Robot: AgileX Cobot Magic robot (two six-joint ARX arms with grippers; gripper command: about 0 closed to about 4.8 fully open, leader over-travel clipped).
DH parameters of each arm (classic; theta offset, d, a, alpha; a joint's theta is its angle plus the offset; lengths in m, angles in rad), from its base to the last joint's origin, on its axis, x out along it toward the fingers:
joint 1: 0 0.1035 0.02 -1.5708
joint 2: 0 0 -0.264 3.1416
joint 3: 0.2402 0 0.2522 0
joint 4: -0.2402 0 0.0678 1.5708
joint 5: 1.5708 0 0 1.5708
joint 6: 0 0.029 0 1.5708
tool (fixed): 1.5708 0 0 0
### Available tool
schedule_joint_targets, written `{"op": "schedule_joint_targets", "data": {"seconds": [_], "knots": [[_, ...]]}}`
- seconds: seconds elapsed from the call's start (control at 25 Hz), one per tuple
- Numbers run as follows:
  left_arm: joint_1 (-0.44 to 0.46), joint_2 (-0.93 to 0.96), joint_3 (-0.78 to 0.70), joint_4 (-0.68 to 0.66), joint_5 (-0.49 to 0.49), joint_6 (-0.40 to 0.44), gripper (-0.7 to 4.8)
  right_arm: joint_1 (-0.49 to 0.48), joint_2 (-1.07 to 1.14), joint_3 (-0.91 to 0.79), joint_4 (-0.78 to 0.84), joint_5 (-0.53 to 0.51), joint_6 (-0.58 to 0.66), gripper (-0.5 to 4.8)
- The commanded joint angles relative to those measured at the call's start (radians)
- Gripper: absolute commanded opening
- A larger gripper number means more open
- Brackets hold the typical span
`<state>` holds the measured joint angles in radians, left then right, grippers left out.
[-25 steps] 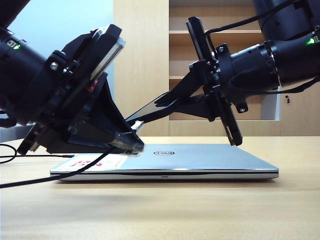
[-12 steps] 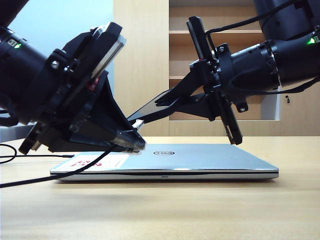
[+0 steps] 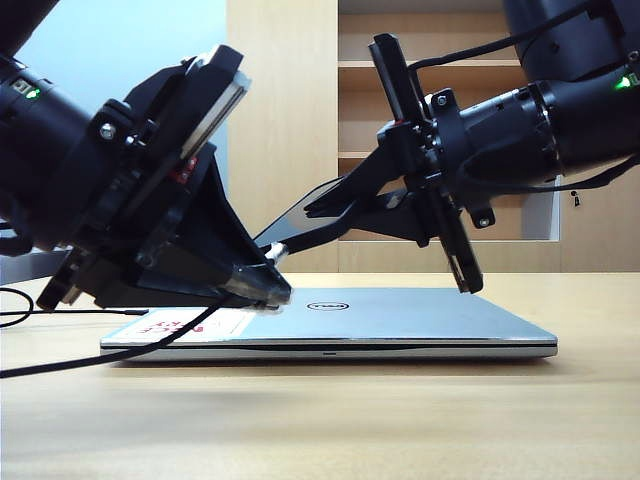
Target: Pick up the charging cable and the phone, plug the charging cable into the charging port on the phone, and finally place them back on the table.
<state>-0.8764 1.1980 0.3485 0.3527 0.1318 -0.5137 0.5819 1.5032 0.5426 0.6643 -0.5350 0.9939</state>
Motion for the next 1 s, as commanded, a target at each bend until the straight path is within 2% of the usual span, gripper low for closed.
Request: {"op": "schedule_joint_targets", "data": {"seconds": [0.04, 0.16, 0.2, 0.24, 0.28, 0.36, 0.64, 0.8, 0.88, 1.0], "knots": [[-0.001, -0.003, 0.006, 0.049, -0.012, 0.002, -0.06, 0.008, -0.006, 0.004, 0.013, -0.043, -0.008, -0.06], [-0.001, -0.003, 0.006, 0.049, -0.012, 0.002, 0.0, 0.008, -0.006, 0.004, 0.014, -0.039, -0.008, -0.05], [-0.001, -0.003, 0.006, 0.048, -0.012, 0.002, 0.65, 0.008, -0.006, 0.004, 0.014, -0.029, -0.008, -0.05], [-0.001, -0.003, 0.006, 0.047, -0.012, 0.002, 1.62, 0.007, -0.006, 0.005, 0.014, -0.017, -0.009, -0.05], [-0.001, -0.003, 0.006, 0.045, -0.012, 0.004, 1.92, 0.007, -0.006, 0.005, 0.014, -0.016, -0.011, -0.06], [-0.001, -0.004, 0.006, 0.045, -0.012, 0.008, 2.17, 0.006, -0.007, 0.005, 0.014, -0.014, -0.023, -0.06], [-0.001, -0.005, 0.008, 0.045, -0.012, 0.018, 2.3, -0.016, -0.008, 0.006, 0.013, 0.019, -0.026, -0.06], [-0.001, -0.038, 0.028, 0.029, -0.012, 0.072, 2.29, -0.088, -0.011, 0.007, -0.01, 0.019, -0.027, -0.05], [0.0, -0.048, 0.061, -0.012, -0.012, 0.118, 1.88, -0.139, -0.035, 0.01, -0.076, 0.018, -0.065, -0.06], [0.0, -0.048, 0.098, -0.053, -0.012, 0.156, 0.69, -0.192, -0.072, 0.012, -0.162, 0.009, -0.095, -0.06]]}}
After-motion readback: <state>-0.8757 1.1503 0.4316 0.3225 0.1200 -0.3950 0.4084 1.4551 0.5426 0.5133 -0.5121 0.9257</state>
